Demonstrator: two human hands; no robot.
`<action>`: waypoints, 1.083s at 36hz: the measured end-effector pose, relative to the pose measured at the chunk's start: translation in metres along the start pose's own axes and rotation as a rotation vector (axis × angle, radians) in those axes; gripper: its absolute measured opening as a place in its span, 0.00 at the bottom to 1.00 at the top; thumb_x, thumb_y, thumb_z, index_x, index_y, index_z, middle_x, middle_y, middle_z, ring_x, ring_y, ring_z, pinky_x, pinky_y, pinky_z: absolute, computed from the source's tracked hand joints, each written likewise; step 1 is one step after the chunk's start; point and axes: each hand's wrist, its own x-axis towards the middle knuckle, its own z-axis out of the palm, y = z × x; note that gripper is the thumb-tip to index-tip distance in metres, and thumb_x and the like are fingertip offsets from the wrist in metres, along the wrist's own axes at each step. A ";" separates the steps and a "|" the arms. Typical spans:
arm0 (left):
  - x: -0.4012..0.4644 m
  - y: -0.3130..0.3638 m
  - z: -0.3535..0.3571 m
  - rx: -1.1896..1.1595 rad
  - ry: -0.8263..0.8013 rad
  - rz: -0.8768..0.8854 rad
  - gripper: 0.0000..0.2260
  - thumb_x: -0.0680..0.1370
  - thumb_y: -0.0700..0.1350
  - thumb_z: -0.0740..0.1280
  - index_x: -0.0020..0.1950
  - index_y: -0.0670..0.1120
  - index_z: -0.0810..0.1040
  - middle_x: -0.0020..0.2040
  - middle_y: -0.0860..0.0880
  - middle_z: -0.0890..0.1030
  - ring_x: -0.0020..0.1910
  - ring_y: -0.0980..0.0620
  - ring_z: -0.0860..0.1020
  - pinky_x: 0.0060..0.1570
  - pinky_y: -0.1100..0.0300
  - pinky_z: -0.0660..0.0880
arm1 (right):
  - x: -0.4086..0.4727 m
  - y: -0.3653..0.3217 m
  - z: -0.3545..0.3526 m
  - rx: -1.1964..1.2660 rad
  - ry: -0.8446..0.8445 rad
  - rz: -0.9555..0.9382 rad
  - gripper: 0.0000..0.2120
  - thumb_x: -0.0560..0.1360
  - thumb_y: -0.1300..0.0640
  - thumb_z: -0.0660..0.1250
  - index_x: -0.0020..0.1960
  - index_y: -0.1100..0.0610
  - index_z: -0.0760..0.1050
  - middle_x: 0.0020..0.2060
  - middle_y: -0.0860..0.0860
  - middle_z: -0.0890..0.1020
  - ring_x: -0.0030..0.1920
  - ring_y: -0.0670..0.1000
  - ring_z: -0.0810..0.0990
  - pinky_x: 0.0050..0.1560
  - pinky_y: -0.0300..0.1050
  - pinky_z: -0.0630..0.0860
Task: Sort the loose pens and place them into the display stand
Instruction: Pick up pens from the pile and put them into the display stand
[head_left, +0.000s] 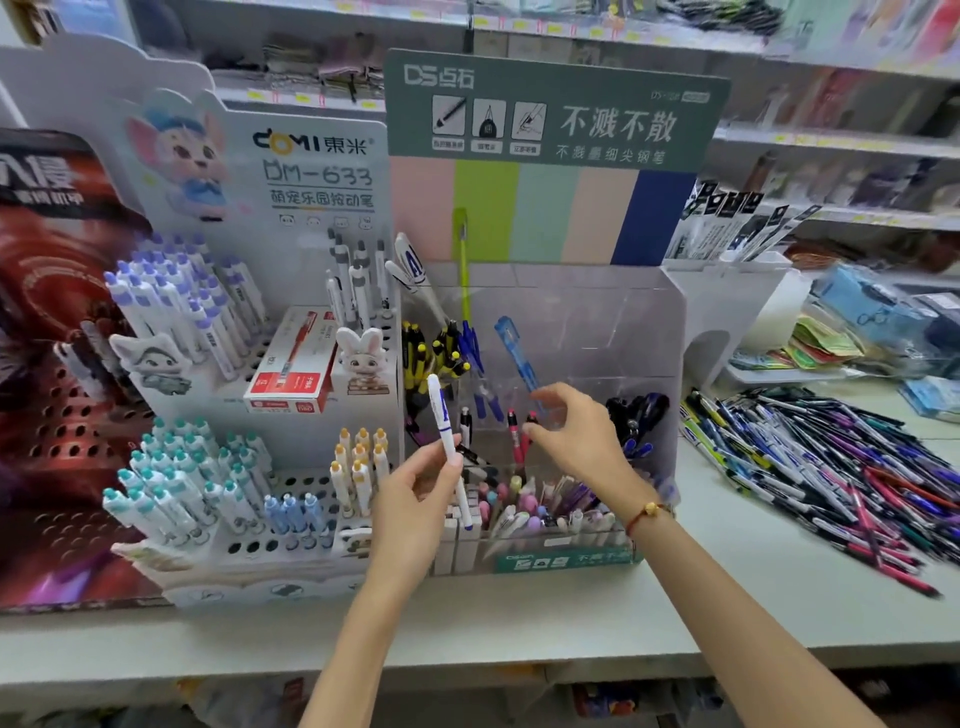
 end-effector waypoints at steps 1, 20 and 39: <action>0.003 0.001 0.002 0.030 -0.005 0.029 0.11 0.79 0.46 0.65 0.57 0.61 0.75 0.48 0.65 0.79 0.48 0.69 0.77 0.45 0.74 0.73 | -0.005 -0.006 -0.003 0.041 0.039 -0.027 0.15 0.74 0.55 0.71 0.60 0.53 0.76 0.55 0.49 0.80 0.54 0.46 0.78 0.57 0.44 0.76; 0.092 0.055 -0.031 0.862 0.301 0.600 0.26 0.79 0.45 0.65 0.75 0.44 0.63 0.75 0.45 0.64 0.73 0.47 0.63 0.70 0.54 0.61 | 0.050 -0.115 -0.034 0.468 0.610 -0.511 0.16 0.80 0.63 0.61 0.67 0.61 0.67 0.52 0.53 0.82 0.48 0.47 0.82 0.51 0.45 0.80; 0.104 0.073 -0.046 0.812 0.157 0.646 0.24 0.78 0.42 0.65 0.73 0.45 0.66 0.73 0.49 0.66 0.72 0.50 0.64 0.70 0.55 0.61 | 0.052 -0.101 -0.018 0.039 0.079 -0.450 0.29 0.78 0.57 0.64 0.76 0.49 0.57 0.62 0.49 0.76 0.56 0.50 0.77 0.55 0.54 0.76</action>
